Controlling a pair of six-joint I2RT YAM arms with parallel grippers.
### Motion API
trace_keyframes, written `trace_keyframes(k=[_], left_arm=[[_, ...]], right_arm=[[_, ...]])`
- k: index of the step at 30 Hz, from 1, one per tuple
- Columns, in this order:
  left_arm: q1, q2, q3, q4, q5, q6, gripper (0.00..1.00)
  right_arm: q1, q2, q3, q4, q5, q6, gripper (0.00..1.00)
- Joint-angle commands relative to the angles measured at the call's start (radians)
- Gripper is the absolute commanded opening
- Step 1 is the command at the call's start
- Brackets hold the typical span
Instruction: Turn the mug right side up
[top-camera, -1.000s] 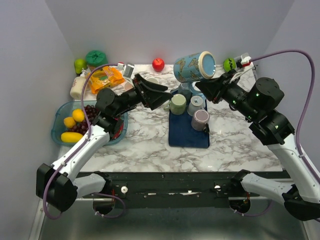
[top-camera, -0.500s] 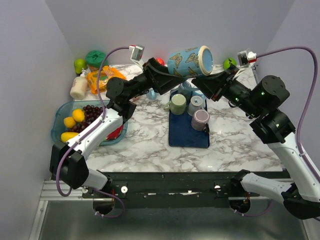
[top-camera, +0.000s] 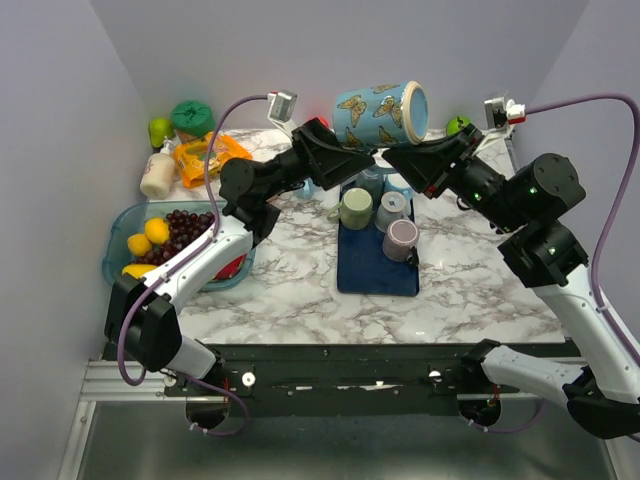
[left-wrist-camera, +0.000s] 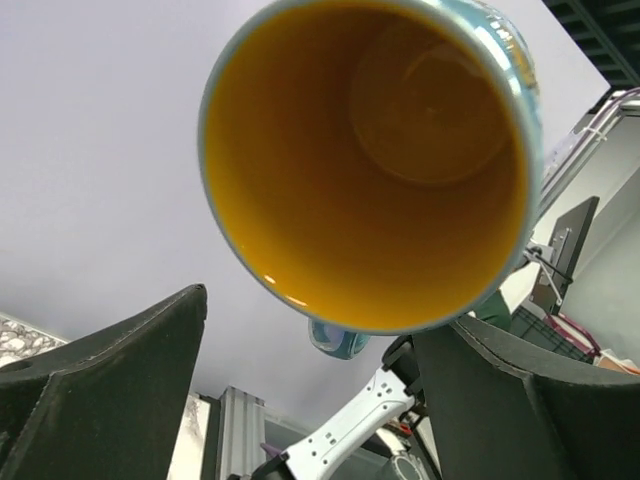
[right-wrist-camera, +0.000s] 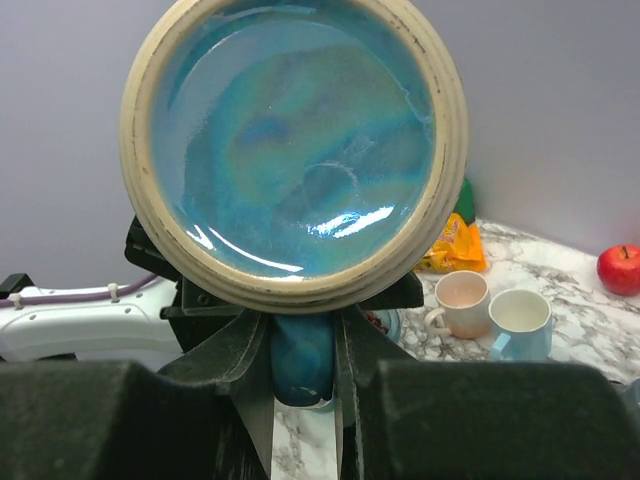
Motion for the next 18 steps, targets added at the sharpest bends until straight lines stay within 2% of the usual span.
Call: trace_keyframes(k=[1, 18], left_arm=[[-0.021, -0.025, 0.004, -0.009, -0.029, 0.015, 0.87], [-0.050, 0.001, 0.026, 0.118, -0.134, -0.091, 0.52]], right_arm=[[0.007, -0.030, -0.002, 0.206, -0.022, 0.019, 0.01], [0.007, -0.051, -0.102, 0.308, -0.076, 0.082, 0.01]])
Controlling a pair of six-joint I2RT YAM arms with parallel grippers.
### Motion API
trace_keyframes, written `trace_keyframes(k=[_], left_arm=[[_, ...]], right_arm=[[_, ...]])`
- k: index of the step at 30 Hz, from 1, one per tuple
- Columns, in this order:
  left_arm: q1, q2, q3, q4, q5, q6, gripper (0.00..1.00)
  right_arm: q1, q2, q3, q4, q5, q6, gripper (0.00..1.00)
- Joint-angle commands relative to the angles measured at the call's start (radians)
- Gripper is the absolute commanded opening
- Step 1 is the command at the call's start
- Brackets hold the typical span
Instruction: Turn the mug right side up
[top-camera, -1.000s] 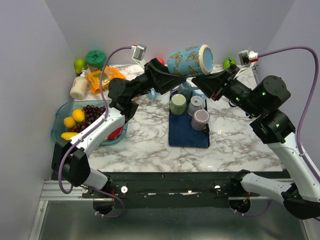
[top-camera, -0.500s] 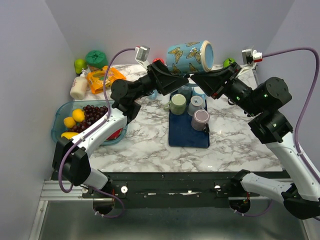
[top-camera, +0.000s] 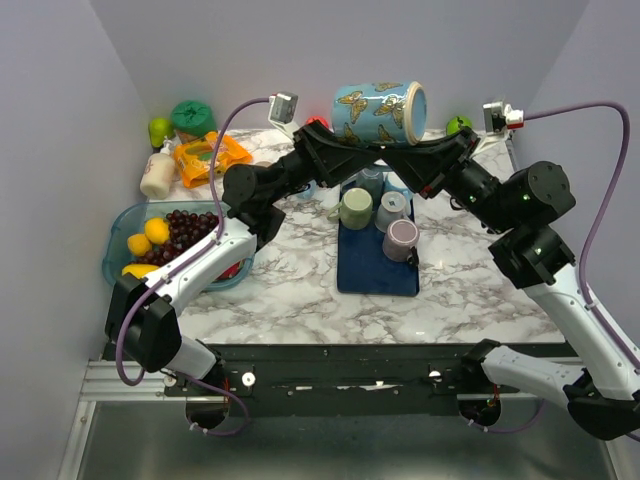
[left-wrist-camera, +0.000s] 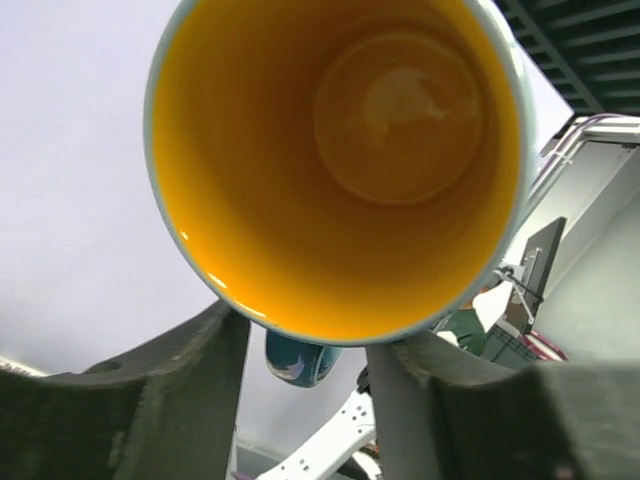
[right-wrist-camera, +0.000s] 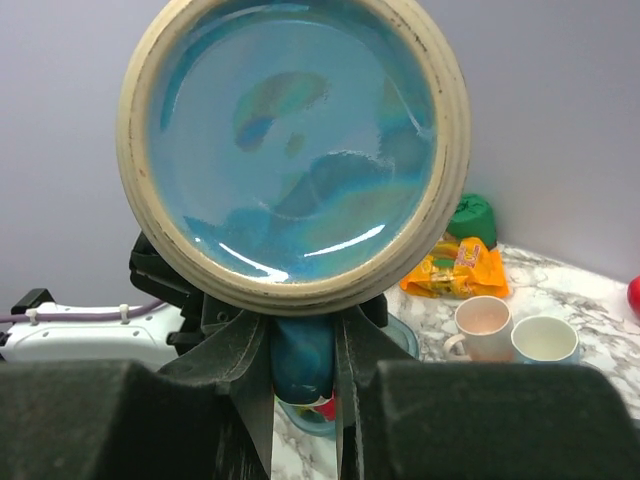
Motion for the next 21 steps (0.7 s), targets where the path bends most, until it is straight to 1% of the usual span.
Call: trace_keyframes(k=[1, 2, 3, 5, 6, 9, 14, 16, 17, 18, 19, 20, 21], left_arm=[[-0.006, 0.004, 0.030, 0.084, -0.060, -0.043, 0.50], [-0.007, 0.007, 0.032, 0.092, -0.057, -0.052, 0.48], [-0.009, 0.013, 0.038, 0.107, -0.054, -0.061, 0.41], [-0.007, 0.018, 0.043, 0.118, -0.045, -0.072, 0.33], [-0.009, 0.022, 0.050, 0.120, -0.040, -0.073, 0.20], [-0.009, 0.019, 0.055, 0.105, -0.033, -0.064, 0.00], [-0.009, -0.013, 0.049, 0.005, -0.046, 0.020, 0.00], [-0.007, -0.039, 0.052, -0.093, -0.059, 0.095, 0.00], [-0.009, -0.050, 0.053, -0.138, -0.069, 0.130, 0.00], [-0.007, -0.069, 0.059, -0.232, -0.092, 0.159, 0.00], [-0.009, -0.080, 0.063, -0.279, -0.108, 0.225, 0.00], [-0.007, -0.091, 0.067, -0.325, -0.122, 0.258, 0.00], [-0.007, -0.111, 0.075, -0.415, -0.155, 0.287, 0.00]], right_arm=[[0.007, -0.047, -0.016, 0.148, -0.044, 0.031, 0.01], [0.007, -0.050, -0.022, 0.155, -0.043, 0.036, 0.01], [0.007, -0.050, -0.025, 0.155, -0.043, 0.037, 0.01], [0.007, -0.050, -0.035, 0.153, -0.038, 0.040, 0.01], [0.008, -0.051, -0.038, 0.150, -0.037, 0.042, 0.01], [0.007, -0.056, -0.045, 0.135, -0.018, 0.046, 0.01], [0.007, -0.057, -0.041, 0.069, 0.029, 0.037, 0.01], [0.007, -0.062, -0.047, 0.050, 0.051, 0.037, 0.18], [0.005, -0.065, -0.051, 0.041, 0.061, 0.036, 0.24], [0.007, -0.074, -0.067, 0.038, 0.077, 0.030, 0.36], [0.007, -0.079, -0.076, 0.033, 0.091, 0.025, 0.45], [0.007, -0.086, -0.088, 0.027, 0.106, 0.026, 0.52], [0.007, -0.089, -0.096, 0.020, 0.136, 0.025, 0.61]])
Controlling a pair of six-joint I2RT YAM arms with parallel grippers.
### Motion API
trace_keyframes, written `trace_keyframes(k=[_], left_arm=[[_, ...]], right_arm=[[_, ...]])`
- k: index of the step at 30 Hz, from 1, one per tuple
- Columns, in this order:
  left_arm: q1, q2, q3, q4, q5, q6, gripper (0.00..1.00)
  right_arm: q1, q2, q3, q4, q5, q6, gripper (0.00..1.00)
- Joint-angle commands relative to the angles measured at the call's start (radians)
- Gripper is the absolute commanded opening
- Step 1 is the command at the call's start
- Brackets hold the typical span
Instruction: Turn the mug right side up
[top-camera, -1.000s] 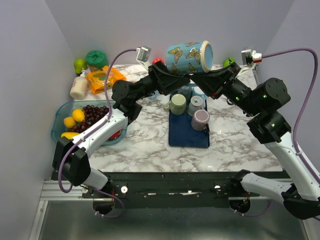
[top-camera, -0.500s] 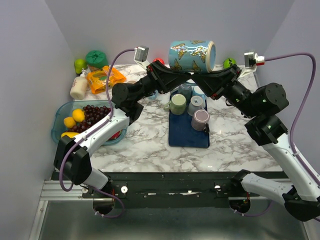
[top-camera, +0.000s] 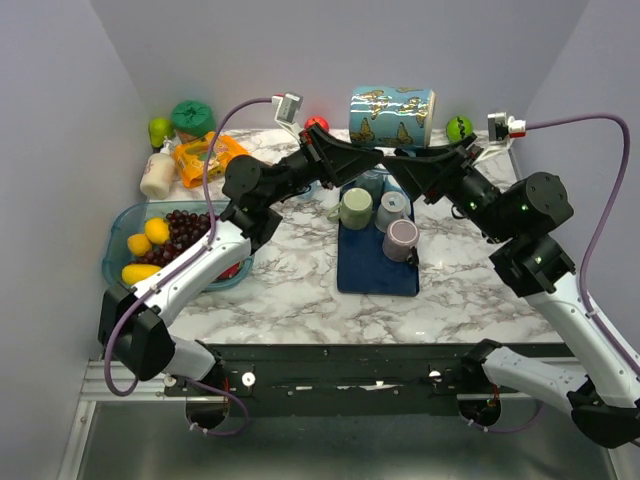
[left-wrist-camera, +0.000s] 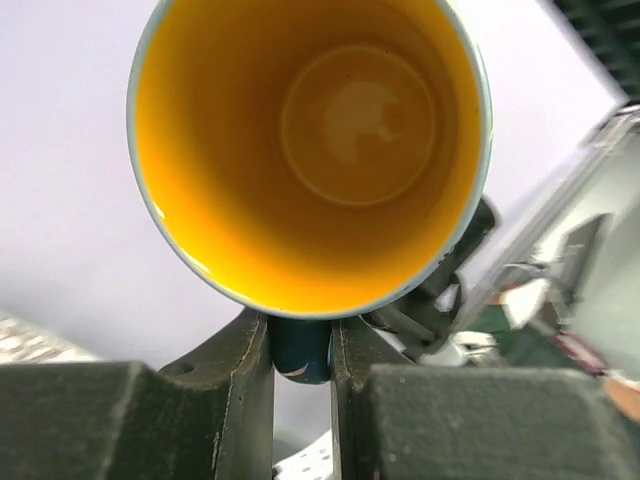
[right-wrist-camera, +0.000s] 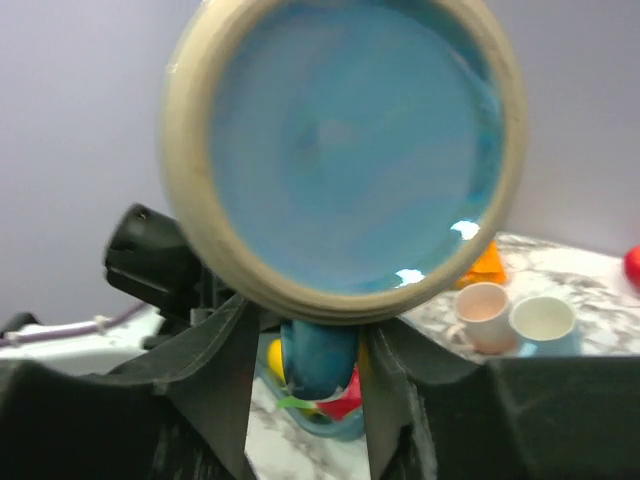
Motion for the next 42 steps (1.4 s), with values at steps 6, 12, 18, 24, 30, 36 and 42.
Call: trace_keyframes(k=[6, 12, 18, 24, 30, 36, 42], left_arm=[[0.003, -0.130, 0.142, -0.650, -0.250, 0.433, 0.00], [0.003, -0.139, 0.237, -1.006, -0.459, 0.653, 0.00], [0.003, -0.158, 0.222, -1.190, -0.664, 0.832, 0.00], [0.003, -0.142, 0.156, -1.319, -0.836, 0.917, 0.00], [0.002, -0.099, 0.075, -1.370, -1.003, 0.938, 0.00], [0.014, -0.043, -0.013, -1.329, -1.043, 0.953, 0.00], [0.060, 0.034, -0.057, -1.290, -1.045, 0.940, 0.00]], right_arm=[[0.008, -0.050, -0.035, -0.155, 0.183, -0.031, 0.72], [0.010, -0.078, -0.097, -0.294, 0.324, 0.001, 0.77], [0.007, -0.081, -0.145, -0.369, 0.412, 0.034, 0.76], [0.008, -0.046, -0.150, -0.389, 0.413, 0.052, 0.75], [0.008, -0.006, -0.157, -0.407, 0.415, 0.067, 0.75], [0.008, 0.037, -0.148, -0.418, 0.413, 0.070, 0.75], [0.007, 0.054, -0.150, -0.427, 0.413, 0.063, 0.75]])
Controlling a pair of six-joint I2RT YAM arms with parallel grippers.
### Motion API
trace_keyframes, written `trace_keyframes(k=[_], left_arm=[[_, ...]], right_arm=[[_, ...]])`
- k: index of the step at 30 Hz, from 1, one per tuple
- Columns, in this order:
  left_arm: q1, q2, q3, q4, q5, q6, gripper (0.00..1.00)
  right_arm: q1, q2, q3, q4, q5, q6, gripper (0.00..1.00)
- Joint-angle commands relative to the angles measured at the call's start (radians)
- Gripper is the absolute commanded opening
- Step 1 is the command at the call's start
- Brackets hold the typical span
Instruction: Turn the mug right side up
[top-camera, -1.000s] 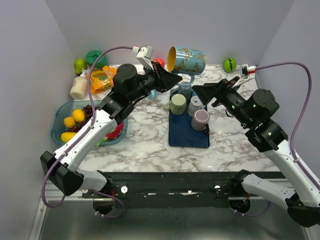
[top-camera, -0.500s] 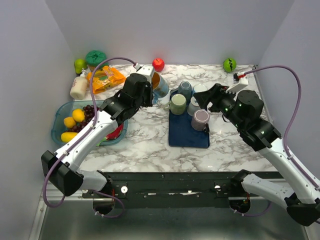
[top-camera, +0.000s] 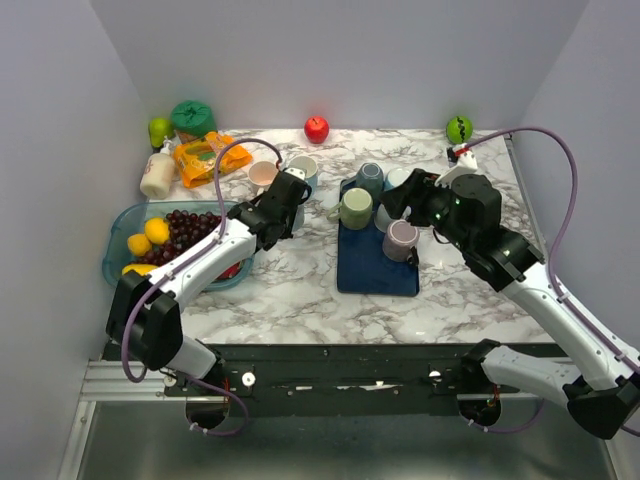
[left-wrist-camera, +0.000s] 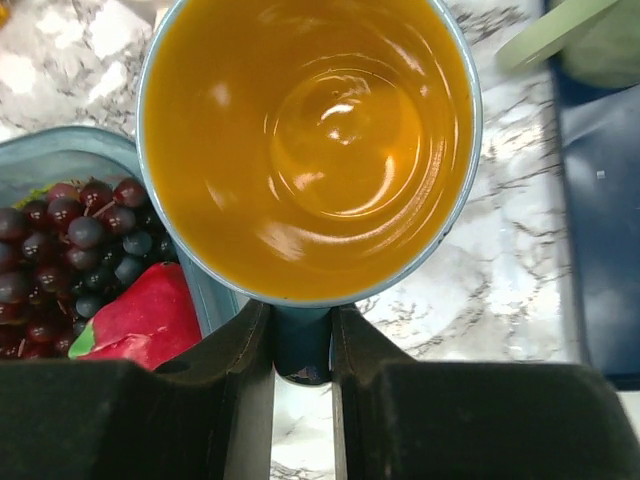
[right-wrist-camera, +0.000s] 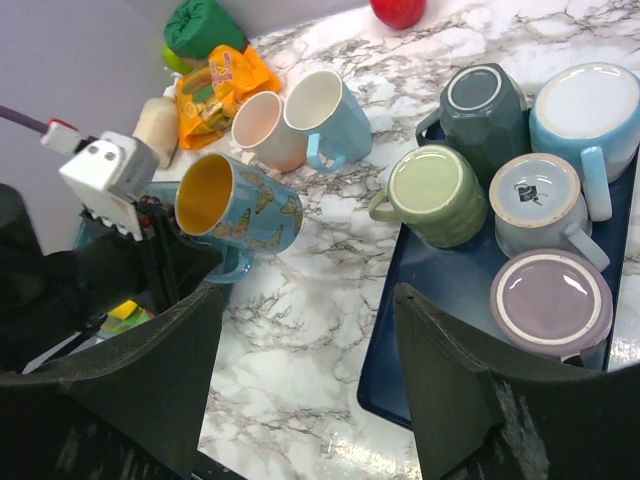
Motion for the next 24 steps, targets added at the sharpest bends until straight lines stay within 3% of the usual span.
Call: trace_keyframes(k=[1, 14, 20, 23, 24], left_arm=[[0.037, 0.036, -0.004, 0.141, -0.083, -0.003, 0.00], [0.109, 0.109, -0.109, 0.248, -0.076, 0.012, 0.00], [0.117, 0.128, -0.109, 0.218, -0.128, -0.057, 0.00], [0.119, 0.131, -0.116, 0.199, -0.129, -0.077, 0.11], [0.117, 0.129, -0.119, 0.198, -0.128, -0.083, 0.22]], right_arm=[[0.005, 0.009, -0.006, -0.025, 0.027, 0.002, 0.75], [0.005, 0.070, 0.005, -0.072, 0.009, -0.007, 0.76], [0.005, 0.101, 0.011, -0.094, 0.021, -0.003, 0.76], [0.005, 0.119, 0.016, -0.111, 0.041, 0.003, 0.78], [0.005, 0.121, 0.016, -0.120, 0.047, 0.005, 0.78]])
